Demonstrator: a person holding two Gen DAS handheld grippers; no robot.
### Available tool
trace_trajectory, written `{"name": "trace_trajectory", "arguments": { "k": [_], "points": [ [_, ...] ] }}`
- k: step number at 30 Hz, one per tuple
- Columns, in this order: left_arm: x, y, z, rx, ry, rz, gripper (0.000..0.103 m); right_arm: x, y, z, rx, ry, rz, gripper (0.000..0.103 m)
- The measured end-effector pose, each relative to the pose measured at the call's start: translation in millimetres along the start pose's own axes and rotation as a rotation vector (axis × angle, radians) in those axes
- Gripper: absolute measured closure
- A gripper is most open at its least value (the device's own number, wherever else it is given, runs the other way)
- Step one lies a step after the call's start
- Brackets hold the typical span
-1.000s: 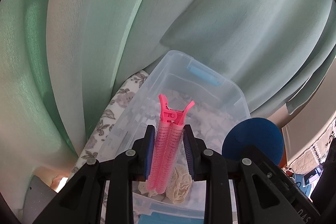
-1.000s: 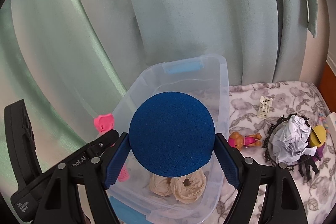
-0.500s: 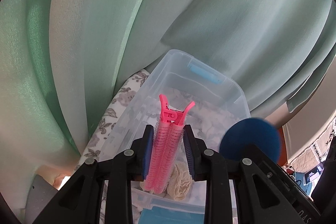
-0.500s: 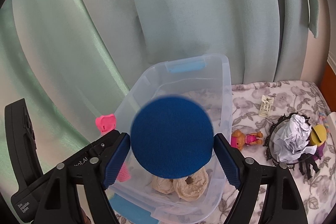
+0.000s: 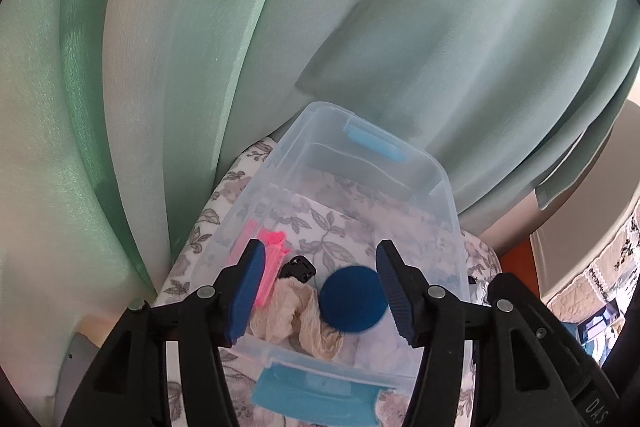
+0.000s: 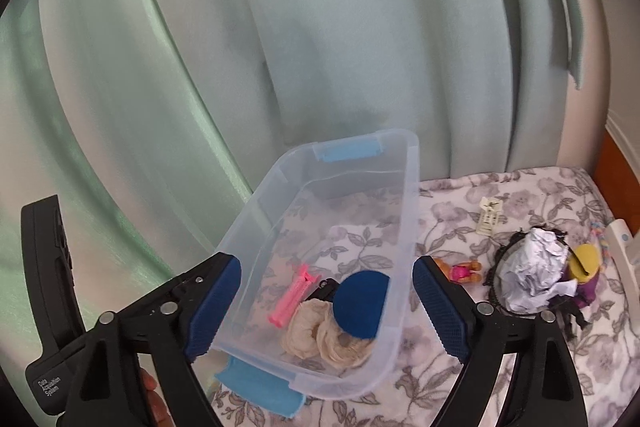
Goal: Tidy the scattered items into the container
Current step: 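Withdraw both tools from the container toward the remaining items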
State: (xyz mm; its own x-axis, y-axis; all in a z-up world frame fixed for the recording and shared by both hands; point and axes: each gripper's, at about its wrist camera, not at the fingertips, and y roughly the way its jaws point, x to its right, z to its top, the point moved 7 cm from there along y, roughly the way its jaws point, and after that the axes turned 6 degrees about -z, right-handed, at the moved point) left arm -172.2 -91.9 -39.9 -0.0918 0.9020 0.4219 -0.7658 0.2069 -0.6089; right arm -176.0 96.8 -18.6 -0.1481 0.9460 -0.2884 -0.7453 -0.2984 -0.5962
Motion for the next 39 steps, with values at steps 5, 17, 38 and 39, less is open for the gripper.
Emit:
{"name": "trace_trajectory", "arguments": {
  "k": [5, 17, 38, 39],
  "points": [
    [15, -12, -2, 0.007, 0.029, -0.007, 0.036, 13, -17, 0, 0.011, 0.014, -0.023, 0.013],
    [71, -39, -11, 0.025, 0.144, -0.047, 0.032, 62, -69, 0, 0.077, 0.069, -0.081, 0.013],
    [188, -62, -47, 0.001, 0.343, -0.102, 0.032, 178, -149, 0, 0.208, 0.276, -0.155, 0.013],
    [193, -61, -50, -0.004, 0.35, -0.105, 0.032, 182, -150, -1, 0.211, 0.284, -0.156, 0.013]
  ]
}}
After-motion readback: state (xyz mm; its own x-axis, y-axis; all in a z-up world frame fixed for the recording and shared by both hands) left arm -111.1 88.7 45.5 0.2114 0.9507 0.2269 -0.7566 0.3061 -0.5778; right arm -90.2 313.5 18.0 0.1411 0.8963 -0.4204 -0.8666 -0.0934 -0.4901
